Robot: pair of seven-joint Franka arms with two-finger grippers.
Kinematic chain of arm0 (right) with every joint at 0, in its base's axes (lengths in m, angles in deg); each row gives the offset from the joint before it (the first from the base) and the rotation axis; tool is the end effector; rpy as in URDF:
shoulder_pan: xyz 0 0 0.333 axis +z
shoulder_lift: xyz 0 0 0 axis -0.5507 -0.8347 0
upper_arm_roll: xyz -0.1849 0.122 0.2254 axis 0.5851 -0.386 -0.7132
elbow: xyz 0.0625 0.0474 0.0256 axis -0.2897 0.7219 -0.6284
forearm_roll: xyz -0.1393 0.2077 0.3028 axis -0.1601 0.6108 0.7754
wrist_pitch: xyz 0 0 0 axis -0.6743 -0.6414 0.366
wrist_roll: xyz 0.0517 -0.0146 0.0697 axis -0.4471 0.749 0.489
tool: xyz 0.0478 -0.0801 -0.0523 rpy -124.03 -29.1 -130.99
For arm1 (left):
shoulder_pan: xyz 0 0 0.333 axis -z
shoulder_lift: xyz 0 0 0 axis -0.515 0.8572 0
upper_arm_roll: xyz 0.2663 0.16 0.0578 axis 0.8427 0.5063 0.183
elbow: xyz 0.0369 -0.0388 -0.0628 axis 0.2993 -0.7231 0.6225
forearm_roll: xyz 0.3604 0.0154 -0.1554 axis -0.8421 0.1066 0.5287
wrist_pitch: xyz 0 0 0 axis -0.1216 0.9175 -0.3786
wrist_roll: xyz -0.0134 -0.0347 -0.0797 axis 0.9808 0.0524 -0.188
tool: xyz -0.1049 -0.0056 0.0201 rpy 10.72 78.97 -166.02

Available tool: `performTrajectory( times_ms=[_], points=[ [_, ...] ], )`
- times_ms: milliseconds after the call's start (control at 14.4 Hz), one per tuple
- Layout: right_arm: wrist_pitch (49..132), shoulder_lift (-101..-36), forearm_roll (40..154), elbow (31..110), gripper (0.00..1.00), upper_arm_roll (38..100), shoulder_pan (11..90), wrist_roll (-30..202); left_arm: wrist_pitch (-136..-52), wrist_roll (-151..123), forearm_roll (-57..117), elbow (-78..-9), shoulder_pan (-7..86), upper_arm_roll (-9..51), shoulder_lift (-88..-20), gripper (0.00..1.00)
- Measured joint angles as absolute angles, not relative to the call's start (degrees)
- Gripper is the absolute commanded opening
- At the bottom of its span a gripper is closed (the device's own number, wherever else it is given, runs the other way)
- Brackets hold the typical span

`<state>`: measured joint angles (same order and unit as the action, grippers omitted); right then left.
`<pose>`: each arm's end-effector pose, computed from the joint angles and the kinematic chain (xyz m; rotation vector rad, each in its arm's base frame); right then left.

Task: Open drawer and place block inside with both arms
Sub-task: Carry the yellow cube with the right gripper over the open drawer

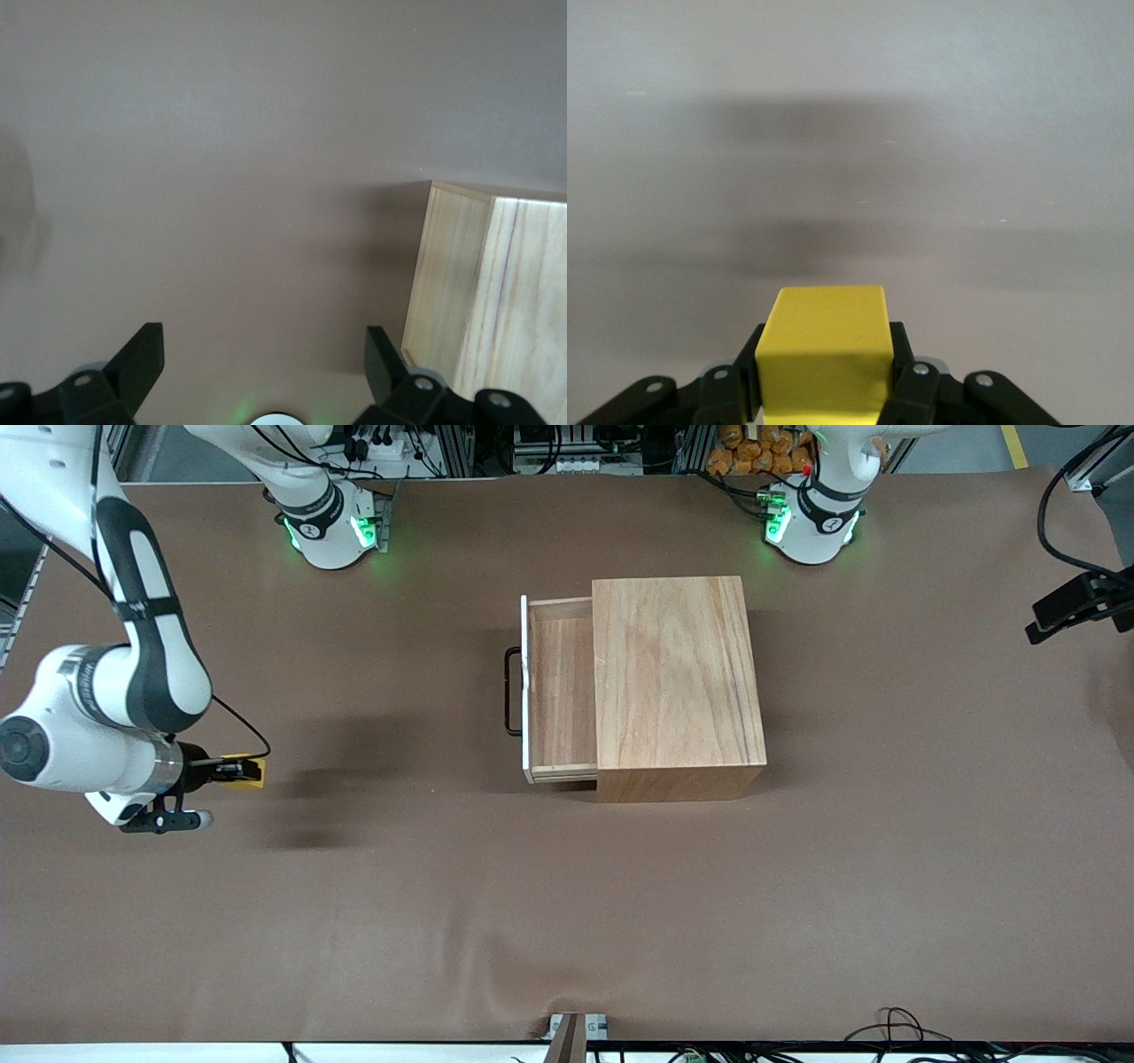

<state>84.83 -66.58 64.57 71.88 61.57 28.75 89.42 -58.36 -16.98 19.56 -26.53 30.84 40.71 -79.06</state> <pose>0.6271 -0.0240 0.3383 -3.0193 -0.1045 0.3155 0.5406 0.0172 0.6683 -3.1181 -0.1457 0.0394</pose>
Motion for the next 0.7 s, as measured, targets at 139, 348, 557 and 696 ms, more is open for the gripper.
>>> performTrajectory(
  times_ms=[139, 348, 557, 696],
  points=[
    [80.4, -66.0, 66.3, 67.6, 0.23, 58.7, 29.4, 89.4, -58.8, -18.3, 20.1, -27.3, 30.5, 40.6, -79.3, 1.00],
    [78.6, -66.0, 67.6, 63.8, 0.23, 55.1, 31.7, 86.4, -59.4, -18.6, 20.1, -27.3, 31.0, 40.2, -79.3, 1.00],
    [78.7, -66.0, 67.9, 62.5, 0.23, 54.3, 38.0, 75.1, -59.8, -18.4, 20.1, -27.2, 31.9, 39.4, -79.3, 1.00],
    [79.0, -66.1, 67.9, 62.0, 0.23, 54.1, 42.9, 65.9, -60.0, -17.4, 20.1, -26.7, 32.3, 38.5, -79.3, 1.00]
  ],
)
